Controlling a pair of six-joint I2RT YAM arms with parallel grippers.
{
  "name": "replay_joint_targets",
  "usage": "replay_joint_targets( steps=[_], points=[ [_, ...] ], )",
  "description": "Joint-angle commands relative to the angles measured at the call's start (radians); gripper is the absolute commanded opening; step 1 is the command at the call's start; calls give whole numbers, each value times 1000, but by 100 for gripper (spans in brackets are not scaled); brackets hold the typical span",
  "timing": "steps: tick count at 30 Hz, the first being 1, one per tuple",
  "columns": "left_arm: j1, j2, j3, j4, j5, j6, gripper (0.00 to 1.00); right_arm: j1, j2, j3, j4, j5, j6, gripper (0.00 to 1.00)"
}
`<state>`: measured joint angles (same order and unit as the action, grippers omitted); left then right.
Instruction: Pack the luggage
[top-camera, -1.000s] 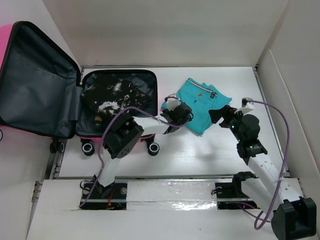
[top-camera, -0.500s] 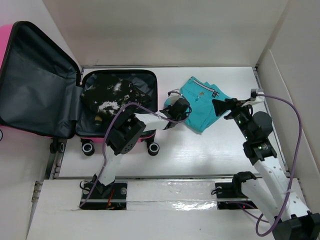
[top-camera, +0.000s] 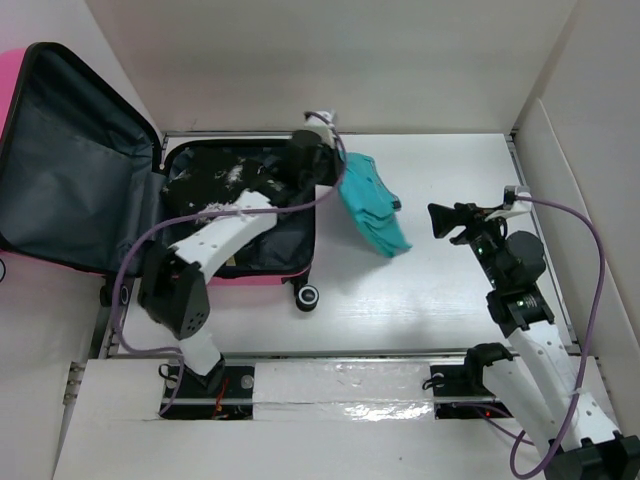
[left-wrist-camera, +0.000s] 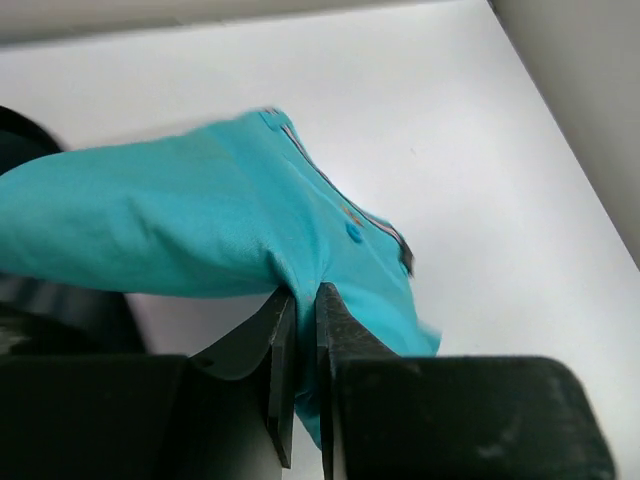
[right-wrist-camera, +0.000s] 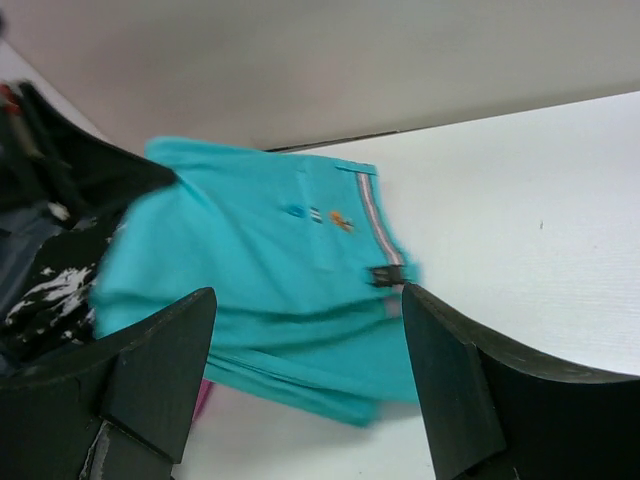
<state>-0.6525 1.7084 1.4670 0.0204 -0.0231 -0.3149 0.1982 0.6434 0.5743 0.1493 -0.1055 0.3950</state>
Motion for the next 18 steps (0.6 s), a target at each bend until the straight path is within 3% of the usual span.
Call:
replay_joint_targets(
  steps=[1,11,14,18],
  points=[
    [143,-157,24,-19,90,111,0,-9,-19,2,27,-16,-18,81],
    [627,-320,-288,-19,334,157,0,-29,-62,16,-11,-62,-21,81],
    [714,-366,-391,33,316,99,0,-29,-65,18,-13,-59,-22,81],
    [821,-394,-419,-2,226,71,0,-29,-68,21,-25,-59,-27,81]
  ],
)
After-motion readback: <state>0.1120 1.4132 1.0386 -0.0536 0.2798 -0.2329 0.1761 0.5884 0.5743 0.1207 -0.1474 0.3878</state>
